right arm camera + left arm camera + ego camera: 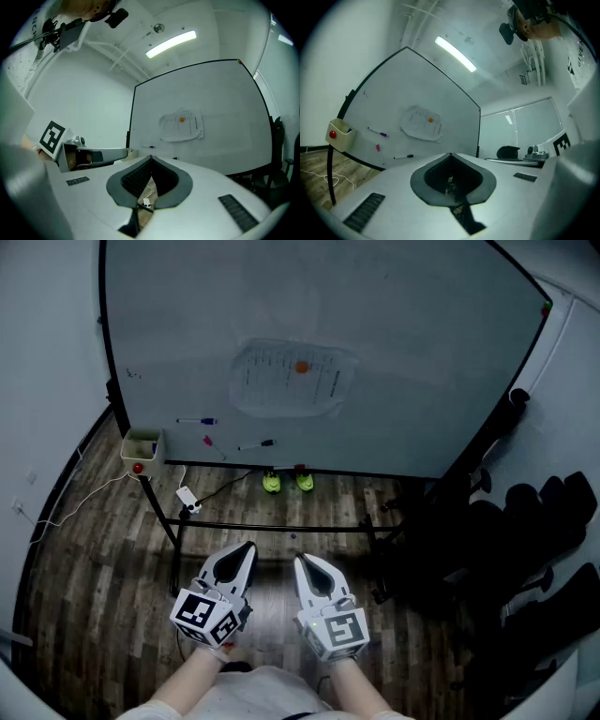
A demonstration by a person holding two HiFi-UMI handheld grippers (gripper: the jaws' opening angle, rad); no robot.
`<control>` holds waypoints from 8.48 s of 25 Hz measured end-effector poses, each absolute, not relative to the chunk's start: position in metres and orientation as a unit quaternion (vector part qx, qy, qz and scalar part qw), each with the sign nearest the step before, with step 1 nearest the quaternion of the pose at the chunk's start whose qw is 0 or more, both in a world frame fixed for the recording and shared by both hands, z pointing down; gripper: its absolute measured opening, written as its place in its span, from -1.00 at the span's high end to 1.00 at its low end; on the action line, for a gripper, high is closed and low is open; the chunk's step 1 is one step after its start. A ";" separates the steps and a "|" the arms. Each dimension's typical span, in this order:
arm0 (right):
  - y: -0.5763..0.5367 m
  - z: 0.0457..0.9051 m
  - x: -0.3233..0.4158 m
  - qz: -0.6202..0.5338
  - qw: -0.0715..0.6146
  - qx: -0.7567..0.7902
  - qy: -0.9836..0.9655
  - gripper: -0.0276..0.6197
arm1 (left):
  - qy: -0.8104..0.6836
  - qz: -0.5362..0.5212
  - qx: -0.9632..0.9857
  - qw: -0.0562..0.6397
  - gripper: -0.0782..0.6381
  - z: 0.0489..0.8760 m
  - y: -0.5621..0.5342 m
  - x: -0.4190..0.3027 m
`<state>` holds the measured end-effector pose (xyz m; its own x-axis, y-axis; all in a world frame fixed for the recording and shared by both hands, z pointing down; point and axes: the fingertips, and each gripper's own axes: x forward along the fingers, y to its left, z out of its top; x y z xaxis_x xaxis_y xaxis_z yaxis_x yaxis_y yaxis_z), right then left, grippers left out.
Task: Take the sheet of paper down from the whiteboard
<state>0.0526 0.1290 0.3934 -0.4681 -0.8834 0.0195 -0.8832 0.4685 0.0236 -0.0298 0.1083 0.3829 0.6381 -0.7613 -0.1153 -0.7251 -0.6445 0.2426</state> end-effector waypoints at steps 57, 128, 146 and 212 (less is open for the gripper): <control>-0.130 0.420 0.029 -0.006 0.035 0.523 -0.852 0.85 | -0.365 -0.101 0.920 0.101 0.73 0.410 -0.156 -0.018; -0.244 0.276 0.055 -0.549 0.415 0.410 -0.598 0.52 | -0.301 -0.280 0.885 0.221 0.42 0.360 -0.266 -0.019; -0.266 0.237 0.058 -0.573 0.445 0.390 -0.568 0.38 | -0.266 -0.295 0.891 0.221 0.47 0.347 -0.268 -0.012; -0.269 0.310 0.060 -0.487 0.481 0.393 -0.614 0.51 | -0.300 -0.281 0.867 0.280 0.74 0.404 -0.247 -0.023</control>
